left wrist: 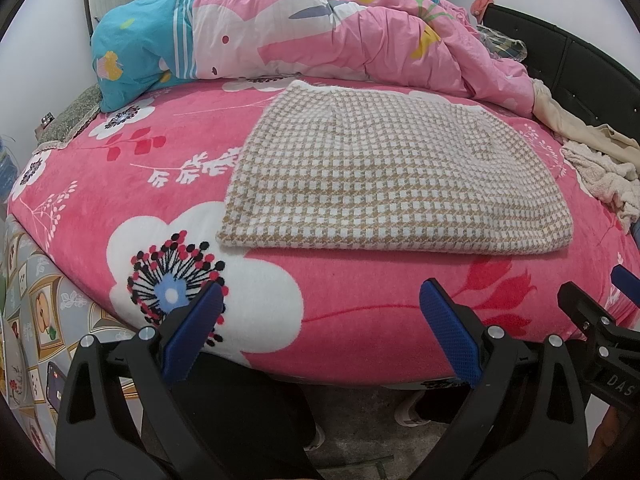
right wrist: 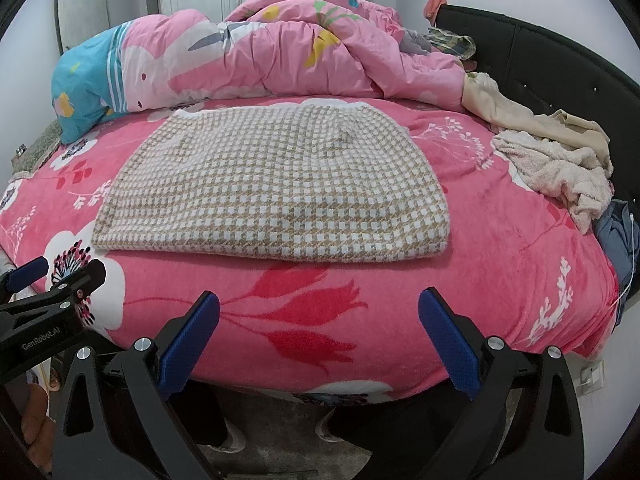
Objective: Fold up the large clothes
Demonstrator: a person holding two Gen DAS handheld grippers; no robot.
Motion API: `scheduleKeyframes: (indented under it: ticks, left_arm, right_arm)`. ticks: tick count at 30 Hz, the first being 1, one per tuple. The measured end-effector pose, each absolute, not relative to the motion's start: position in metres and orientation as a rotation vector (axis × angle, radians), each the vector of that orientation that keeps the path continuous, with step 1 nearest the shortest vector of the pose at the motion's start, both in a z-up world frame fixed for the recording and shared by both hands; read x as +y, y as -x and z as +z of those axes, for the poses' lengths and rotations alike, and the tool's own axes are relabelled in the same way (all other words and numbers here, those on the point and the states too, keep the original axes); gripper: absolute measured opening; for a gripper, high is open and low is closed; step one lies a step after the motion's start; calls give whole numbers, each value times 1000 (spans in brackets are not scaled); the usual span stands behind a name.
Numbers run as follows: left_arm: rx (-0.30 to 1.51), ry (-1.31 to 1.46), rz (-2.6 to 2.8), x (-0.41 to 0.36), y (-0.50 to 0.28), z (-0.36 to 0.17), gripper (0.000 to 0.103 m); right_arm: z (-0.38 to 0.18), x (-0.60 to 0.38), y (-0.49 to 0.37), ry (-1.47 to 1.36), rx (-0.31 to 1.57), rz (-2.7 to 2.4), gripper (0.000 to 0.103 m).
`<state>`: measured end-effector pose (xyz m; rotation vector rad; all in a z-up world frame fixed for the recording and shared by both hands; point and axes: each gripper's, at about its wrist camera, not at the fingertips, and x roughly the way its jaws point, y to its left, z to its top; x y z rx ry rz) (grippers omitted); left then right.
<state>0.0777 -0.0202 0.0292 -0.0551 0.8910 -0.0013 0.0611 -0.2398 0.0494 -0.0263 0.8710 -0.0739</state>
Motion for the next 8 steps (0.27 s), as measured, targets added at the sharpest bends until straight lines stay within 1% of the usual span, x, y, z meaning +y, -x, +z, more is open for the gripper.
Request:
scheduleKeyframes:
  ticks: [8]
  left_arm:
    - [892,55,-1,-20,-78,30,95]
  right_arm:
    - [49,-240,-61,24,870,-74,97]
